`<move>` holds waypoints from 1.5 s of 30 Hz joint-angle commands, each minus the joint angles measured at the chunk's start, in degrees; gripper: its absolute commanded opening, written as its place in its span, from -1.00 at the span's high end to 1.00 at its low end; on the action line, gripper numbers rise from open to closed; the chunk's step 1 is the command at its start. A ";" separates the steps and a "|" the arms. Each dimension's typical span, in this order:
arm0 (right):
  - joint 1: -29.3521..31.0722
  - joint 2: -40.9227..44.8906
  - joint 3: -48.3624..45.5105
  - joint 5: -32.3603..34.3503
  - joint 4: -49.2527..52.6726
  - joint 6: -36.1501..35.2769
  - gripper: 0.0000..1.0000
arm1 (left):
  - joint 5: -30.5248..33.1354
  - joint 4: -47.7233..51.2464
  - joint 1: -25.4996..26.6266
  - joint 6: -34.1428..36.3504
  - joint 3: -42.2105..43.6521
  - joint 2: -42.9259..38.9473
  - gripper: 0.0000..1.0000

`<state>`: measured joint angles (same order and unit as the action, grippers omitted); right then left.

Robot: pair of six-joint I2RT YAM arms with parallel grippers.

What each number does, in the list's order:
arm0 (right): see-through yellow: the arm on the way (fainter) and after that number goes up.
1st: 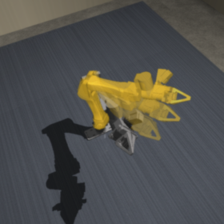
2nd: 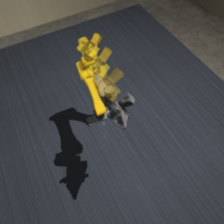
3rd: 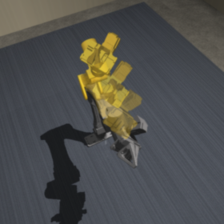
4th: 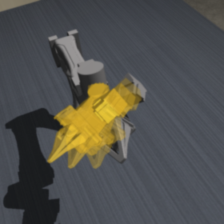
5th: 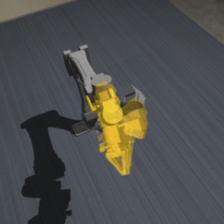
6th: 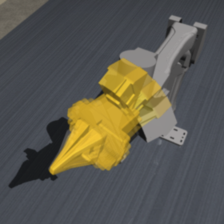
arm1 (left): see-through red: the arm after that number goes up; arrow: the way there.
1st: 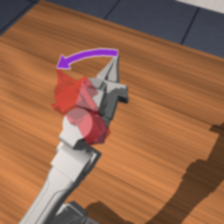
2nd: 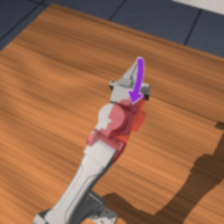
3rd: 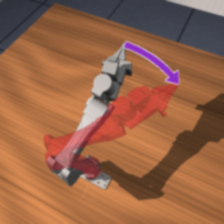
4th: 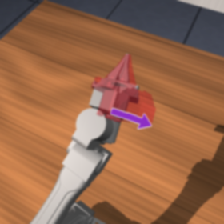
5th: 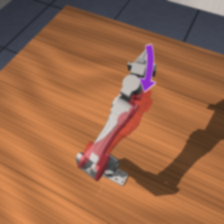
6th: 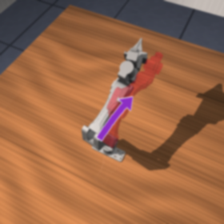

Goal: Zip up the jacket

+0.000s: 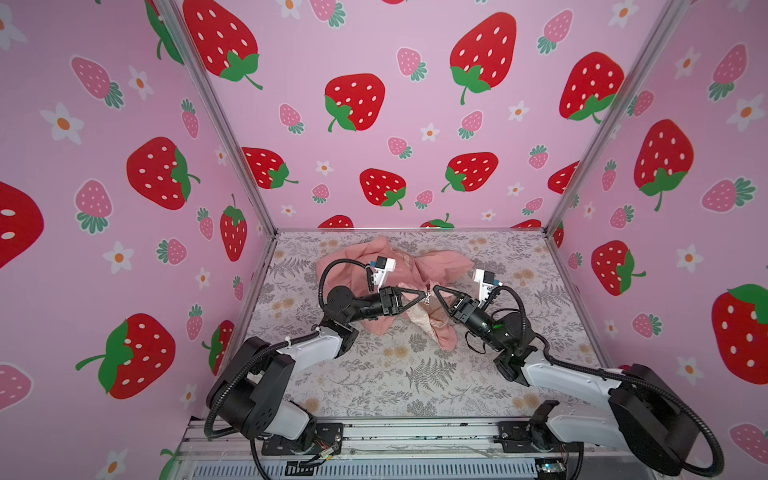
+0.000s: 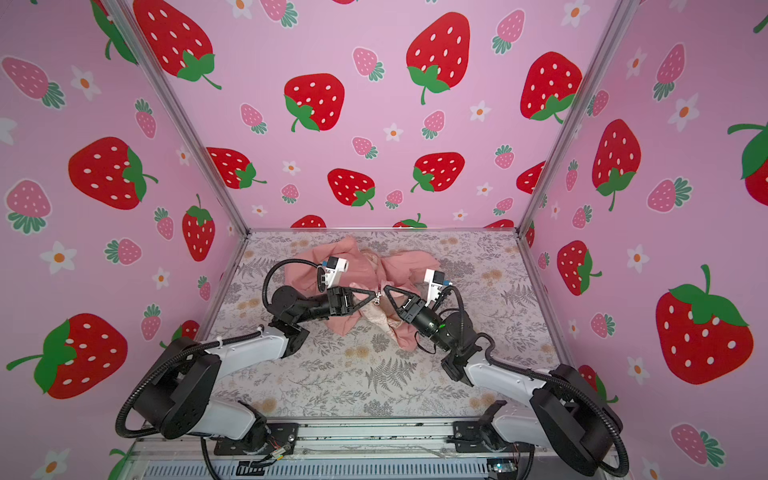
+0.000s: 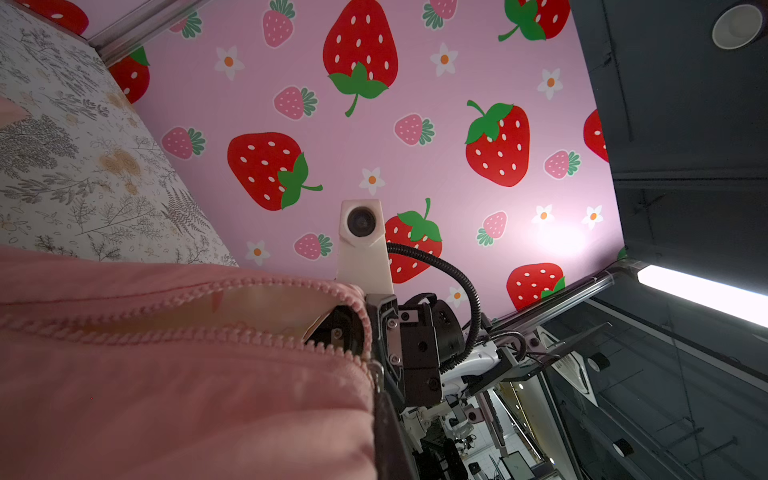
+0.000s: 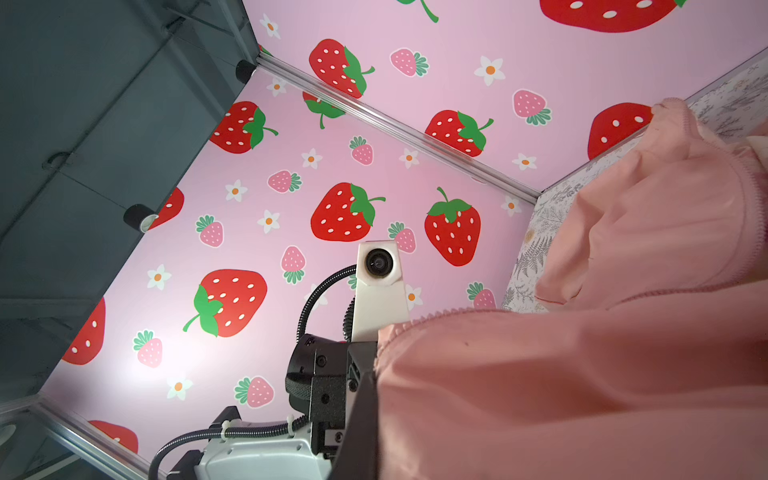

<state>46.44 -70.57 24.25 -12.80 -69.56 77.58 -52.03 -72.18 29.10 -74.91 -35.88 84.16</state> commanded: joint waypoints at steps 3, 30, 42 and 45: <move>0.59 -0.53 2.29 0.14 -4.33 1.29 1.00 | -0.54 -4.74 0.03 -1.06 -1.21 0.45 1.00; 1.90 -1.69 1.21 0.40 -6.30 2.27 1.00 | 1.64 -8.24 -0.11 -3.57 -2.35 0.75 1.00; 2.36 0.19 -1.66 1.41 -5.10 0.91 1.00 | 3.42 -9.20 -0.32 -4.56 -3.23 0.75 1.00; 2.61 0.56 -2.00 1.36 -4.64 0.55 1.00 | 3.95 -9.21 -0.54 -4.62 -3.07 0.91 1.00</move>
<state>48.34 -71.72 23.27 -10.85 -72.69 78.59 -50.17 -75.66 29.26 -78.28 -36.03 85.32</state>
